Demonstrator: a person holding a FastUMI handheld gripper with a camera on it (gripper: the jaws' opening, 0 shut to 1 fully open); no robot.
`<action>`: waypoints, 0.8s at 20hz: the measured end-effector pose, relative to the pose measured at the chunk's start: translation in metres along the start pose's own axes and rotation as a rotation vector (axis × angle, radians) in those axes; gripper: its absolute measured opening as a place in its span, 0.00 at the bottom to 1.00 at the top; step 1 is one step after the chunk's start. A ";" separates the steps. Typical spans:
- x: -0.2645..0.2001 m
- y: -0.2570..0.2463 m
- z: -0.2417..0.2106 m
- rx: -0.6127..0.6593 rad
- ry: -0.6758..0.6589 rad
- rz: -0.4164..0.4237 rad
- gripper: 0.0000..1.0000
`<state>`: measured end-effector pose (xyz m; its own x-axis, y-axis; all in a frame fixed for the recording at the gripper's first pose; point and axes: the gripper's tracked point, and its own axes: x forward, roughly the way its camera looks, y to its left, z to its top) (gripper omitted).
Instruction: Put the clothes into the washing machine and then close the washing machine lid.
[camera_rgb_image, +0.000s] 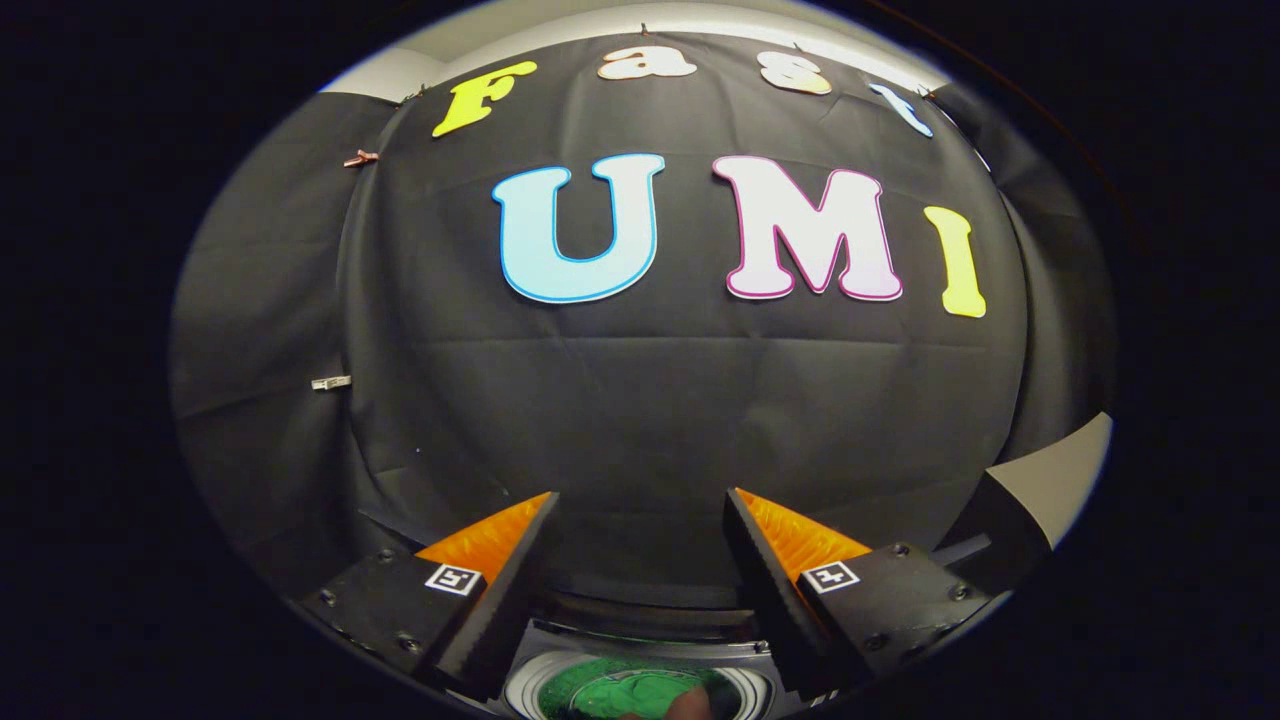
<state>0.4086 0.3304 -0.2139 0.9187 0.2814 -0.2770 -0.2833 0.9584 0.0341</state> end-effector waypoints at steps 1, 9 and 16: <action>-0.004 0.000 -0.001 -0.005 -0.012 0.000 1.00; -0.035 0.006 -0.014 -0.014 -0.066 0.000 1.00; -0.071 0.017 -0.047 0.002 0.007 0.029 0.99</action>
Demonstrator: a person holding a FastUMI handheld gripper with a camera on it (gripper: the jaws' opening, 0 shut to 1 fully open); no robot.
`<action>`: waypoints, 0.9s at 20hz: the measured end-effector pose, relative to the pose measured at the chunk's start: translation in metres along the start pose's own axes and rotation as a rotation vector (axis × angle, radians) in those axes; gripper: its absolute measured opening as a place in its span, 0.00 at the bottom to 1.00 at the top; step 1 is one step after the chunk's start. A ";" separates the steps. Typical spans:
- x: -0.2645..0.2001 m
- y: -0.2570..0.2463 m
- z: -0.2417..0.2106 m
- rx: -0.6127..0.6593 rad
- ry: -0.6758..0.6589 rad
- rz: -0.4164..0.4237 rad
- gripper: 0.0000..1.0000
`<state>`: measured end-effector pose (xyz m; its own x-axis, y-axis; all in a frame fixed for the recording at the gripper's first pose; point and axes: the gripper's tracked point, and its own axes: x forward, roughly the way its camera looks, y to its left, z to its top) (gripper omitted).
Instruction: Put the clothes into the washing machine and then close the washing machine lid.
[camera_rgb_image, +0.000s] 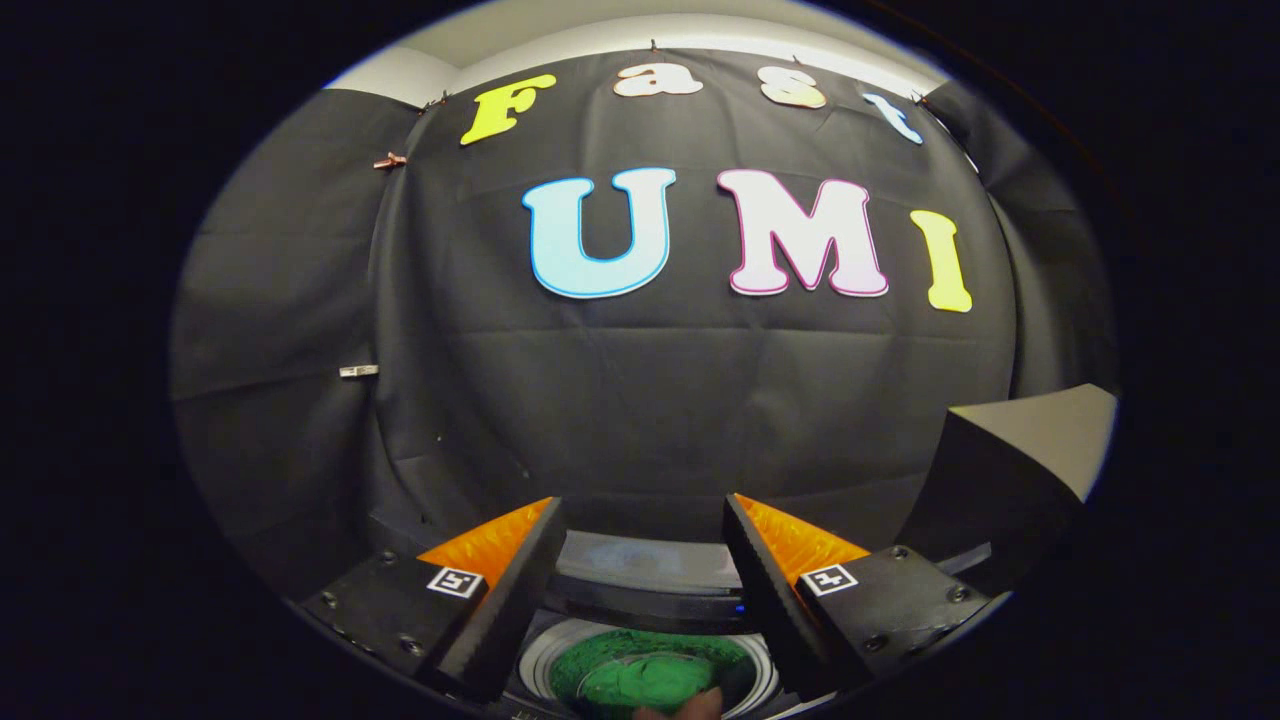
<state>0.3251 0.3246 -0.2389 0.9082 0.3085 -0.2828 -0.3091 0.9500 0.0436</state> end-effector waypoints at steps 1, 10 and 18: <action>-0.005 0.000 -0.002 -0.003 0.007 0.000 0.99; -0.032 -0.011 -0.013 -0.010 0.046 -0.013 0.99; -0.051 -0.008 0.007 -0.012 0.018 -0.016 0.99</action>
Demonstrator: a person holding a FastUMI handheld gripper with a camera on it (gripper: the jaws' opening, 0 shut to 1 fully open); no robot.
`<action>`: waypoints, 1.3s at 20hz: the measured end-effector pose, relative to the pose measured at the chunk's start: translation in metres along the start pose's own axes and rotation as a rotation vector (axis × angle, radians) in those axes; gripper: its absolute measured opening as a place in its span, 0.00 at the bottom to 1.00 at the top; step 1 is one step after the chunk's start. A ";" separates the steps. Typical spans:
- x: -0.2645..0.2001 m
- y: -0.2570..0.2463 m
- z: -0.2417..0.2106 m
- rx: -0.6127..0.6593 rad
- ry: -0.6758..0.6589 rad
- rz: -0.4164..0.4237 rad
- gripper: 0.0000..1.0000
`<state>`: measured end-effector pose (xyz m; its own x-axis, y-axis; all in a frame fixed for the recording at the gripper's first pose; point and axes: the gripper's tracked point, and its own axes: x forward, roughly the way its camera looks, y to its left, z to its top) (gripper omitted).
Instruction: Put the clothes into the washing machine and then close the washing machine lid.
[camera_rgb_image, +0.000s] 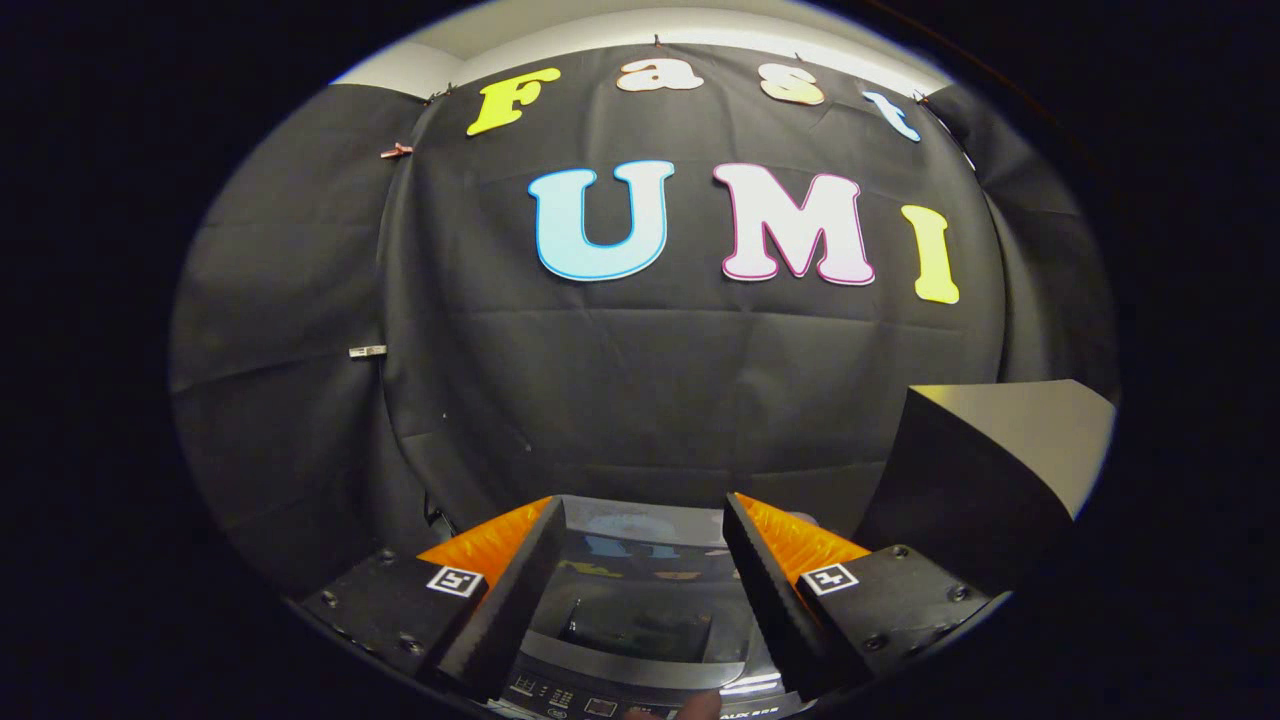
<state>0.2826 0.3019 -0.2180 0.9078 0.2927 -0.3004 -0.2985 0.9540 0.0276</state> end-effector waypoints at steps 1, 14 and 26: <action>-0.006 0.001 0.007 -0.001 -0.011 0.002 0.99; -0.125 -0.014 0.084 -0.038 -0.173 0.038 0.99; -0.242 -0.098 0.076 0.089 -0.238 -0.021 0.99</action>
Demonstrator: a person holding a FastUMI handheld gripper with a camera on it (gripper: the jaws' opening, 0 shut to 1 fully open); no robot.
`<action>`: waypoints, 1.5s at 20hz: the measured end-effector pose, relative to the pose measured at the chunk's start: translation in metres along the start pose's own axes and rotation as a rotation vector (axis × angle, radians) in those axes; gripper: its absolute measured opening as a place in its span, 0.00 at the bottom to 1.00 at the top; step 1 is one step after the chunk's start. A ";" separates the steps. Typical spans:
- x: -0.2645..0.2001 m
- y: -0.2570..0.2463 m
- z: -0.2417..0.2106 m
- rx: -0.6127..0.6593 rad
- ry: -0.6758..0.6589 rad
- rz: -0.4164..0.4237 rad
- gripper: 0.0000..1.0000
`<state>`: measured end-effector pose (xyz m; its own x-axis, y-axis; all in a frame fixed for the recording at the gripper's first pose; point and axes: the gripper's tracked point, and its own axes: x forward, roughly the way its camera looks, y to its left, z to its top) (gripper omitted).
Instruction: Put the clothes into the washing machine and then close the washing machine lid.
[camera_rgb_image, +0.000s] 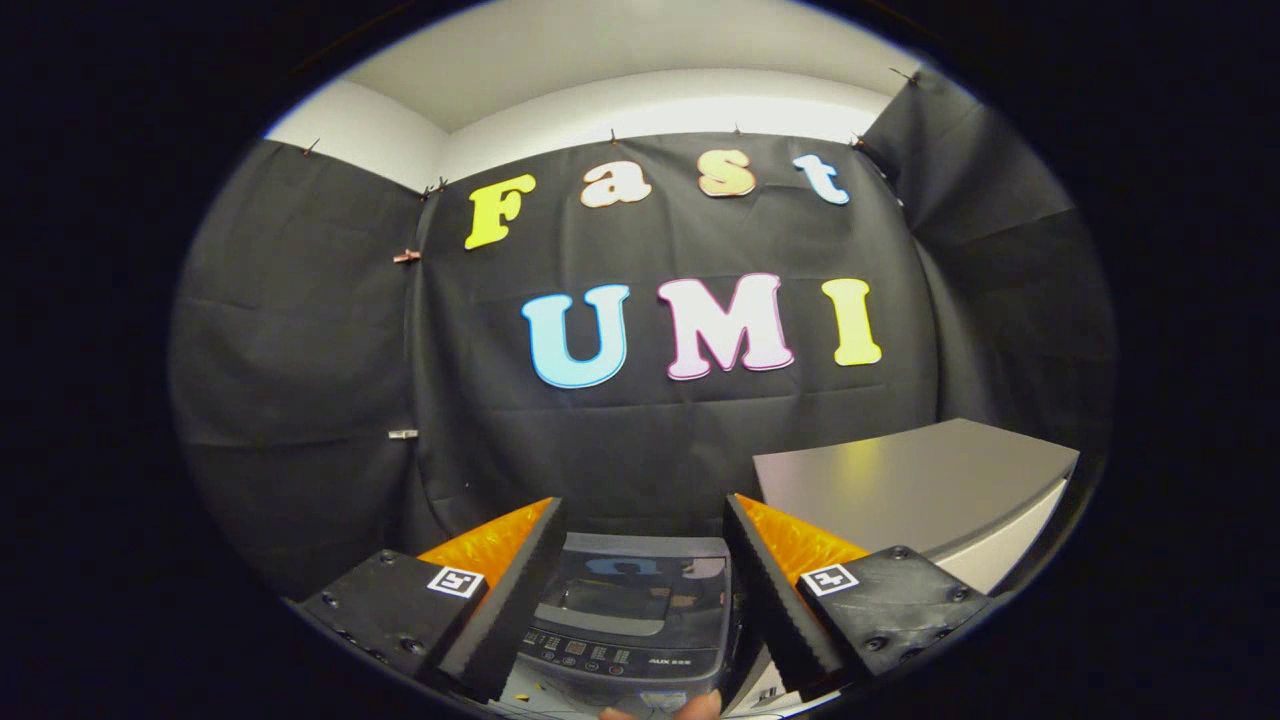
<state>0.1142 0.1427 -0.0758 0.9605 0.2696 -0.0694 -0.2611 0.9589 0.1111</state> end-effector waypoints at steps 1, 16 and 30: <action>-0.011 -0.013 0.004 -0.002 -0.012 -0.028 0.99; -0.092 -0.084 0.020 -0.042 -0.050 -0.121 0.99; -0.078 -0.067 0.000 -0.040 -0.014 -0.084 0.99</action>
<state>0.0567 0.0573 -0.0782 0.9804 0.1869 -0.0629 -0.1828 0.9810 0.0654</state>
